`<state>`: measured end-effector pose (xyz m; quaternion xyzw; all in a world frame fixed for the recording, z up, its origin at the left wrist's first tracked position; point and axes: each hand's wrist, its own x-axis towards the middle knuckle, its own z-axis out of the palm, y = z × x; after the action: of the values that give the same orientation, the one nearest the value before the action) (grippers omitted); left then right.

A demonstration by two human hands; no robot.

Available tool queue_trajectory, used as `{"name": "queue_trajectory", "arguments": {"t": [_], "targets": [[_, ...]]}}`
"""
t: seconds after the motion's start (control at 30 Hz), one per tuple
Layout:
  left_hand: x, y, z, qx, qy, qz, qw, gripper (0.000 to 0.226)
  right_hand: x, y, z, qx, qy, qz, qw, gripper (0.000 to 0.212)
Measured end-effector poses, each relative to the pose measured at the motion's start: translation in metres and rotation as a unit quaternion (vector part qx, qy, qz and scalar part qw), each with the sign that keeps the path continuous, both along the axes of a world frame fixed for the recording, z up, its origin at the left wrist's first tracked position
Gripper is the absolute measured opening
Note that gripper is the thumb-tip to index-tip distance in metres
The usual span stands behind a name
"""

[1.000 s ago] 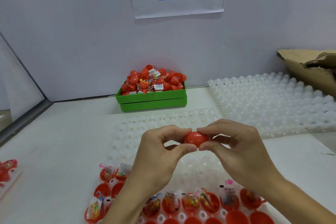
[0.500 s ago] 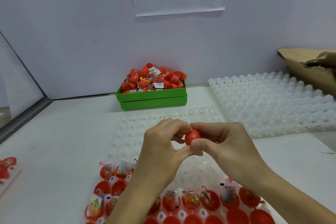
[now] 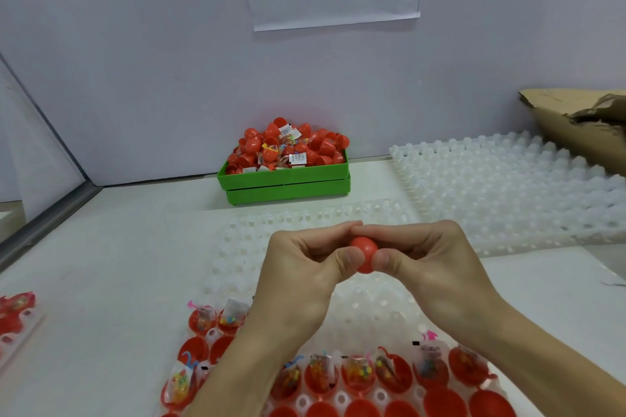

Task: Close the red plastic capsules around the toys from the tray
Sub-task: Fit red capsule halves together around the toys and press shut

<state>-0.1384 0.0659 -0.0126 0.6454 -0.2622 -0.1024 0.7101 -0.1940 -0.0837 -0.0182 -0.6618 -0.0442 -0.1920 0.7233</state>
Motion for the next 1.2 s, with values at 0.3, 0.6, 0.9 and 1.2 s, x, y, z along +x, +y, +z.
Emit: {"name": "queue_trajectory", "arguments": {"t": [0.3,0.6,0.9,1.2], "targets": [[0.0,-0.007,-0.002,-0.016,-0.003,0.003,1.0,0.03,0.002,-0.001,0.006,-0.015,-0.023,0.025,0.999,0.021],[0.005,-0.004,-0.004,-0.01,0.065,0.007,0.998,0.02,0.001,-0.016,0.009,-0.137,0.006,-0.1,0.985,0.033],[0.004,-0.002,-0.004,0.034,-0.042,0.045,0.998,0.023,0.002,-0.015,0.002,-0.159,0.006,-0.101,0.982,0.036],[0.003,-0.002,-0.007,0.156,-0.326,0.133,0.923,0.038,-0.001,0.002,0.007,-0.058,0.1,-0.026,0.993,0.021]]}}
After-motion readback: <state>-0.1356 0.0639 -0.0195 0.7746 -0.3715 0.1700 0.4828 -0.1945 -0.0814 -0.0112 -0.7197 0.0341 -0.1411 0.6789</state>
